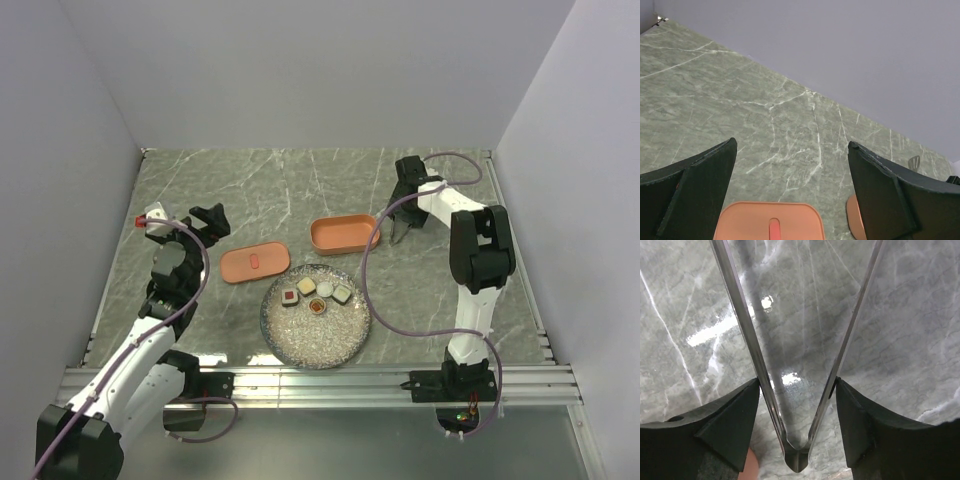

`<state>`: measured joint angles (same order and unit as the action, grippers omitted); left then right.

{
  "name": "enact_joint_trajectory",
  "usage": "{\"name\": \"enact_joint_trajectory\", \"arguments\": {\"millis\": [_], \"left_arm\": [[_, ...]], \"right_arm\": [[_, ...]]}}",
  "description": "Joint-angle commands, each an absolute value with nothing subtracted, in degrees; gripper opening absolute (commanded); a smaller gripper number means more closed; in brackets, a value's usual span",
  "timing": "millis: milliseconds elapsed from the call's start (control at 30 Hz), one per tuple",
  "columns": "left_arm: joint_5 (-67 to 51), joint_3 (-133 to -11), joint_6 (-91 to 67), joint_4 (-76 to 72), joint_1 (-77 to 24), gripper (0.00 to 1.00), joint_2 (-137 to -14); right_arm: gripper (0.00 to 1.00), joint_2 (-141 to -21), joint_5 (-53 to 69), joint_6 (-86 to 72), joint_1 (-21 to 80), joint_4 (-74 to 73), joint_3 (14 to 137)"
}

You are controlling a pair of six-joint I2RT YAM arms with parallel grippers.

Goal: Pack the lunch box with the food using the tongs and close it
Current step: Grab the clamp with the right arm

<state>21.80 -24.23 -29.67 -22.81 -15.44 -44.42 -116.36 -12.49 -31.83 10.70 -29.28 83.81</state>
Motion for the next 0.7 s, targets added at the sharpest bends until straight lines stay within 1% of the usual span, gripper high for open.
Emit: {"name": "enact_joint_trajectory", "arguments": {"millis": [0,67,100,200,333,400,433,467,500,533,667], "left_arm": [[20.48,-23.64,-30.32,-24.17,-14.94,1.0,-42.89],[20.21,-23.38,-30.41,-24.34,-14.85,1.0,-42.72],[20.04,-23.38,-30.41,-24.35,-14.77,0.99,-42.63],[19.86,-23.47,-30.41,-24.17,-14.68,0.99,-42.71],[19.69,-23.2,-30.5,-24.17,-14.59,0.99,-42.28],[19.77,-23.03,-30.59,-24.34,-14.59,0.99,-41.75],[19.69,-22.85,-30.67,-24.43,-14.59,0.99,-41.66],[19.69,-22.85,-30.67,-24.61,-14.59,0.99,-41.57],[19.6,-22.76,-30.67,-24.78,-14.5,1.0,-41.57],[19.43,-22.68,-30.76,-24.87,-14.5,1.0,-41.66],[19.07,-22.85,-30.85,-25.22,-14.5,0.99,-42.8]], "right_arm": [[0.69,-117.34,-11.43,-31.2,10.28,-30.41,85.25],[0.68,-117.25,-11.25,-30.94,10.2,-30.32,85.17],[0.66,-117.68,-11.08,-30.76,10.2,-30.5,85.34],[0.66,-118.73,-10.55,-29.8,10.11,-32.16,86.92],[0.63,-119.53,-9.85,-28.04,10.19,-32.87,87.8],[0.56,-119.18,-9.76,-27.34,9.93,-32.44,87.37],[0.51,-118.92,-10.19,-27.16,9.76,-32.08,86.67],[0.41,-118.57,-10.98,-26.98,9.76,-31.99,86.4],[0.38,-118.22,-11.07,-26.2,9.49,-31.82,86.22],[0.32,-118.04,-10.99,-25.76,9.41,-31.38,85.7],[0.29,-114.8,-10.99,-25.22,9.49,-29.54,83.94]]}}
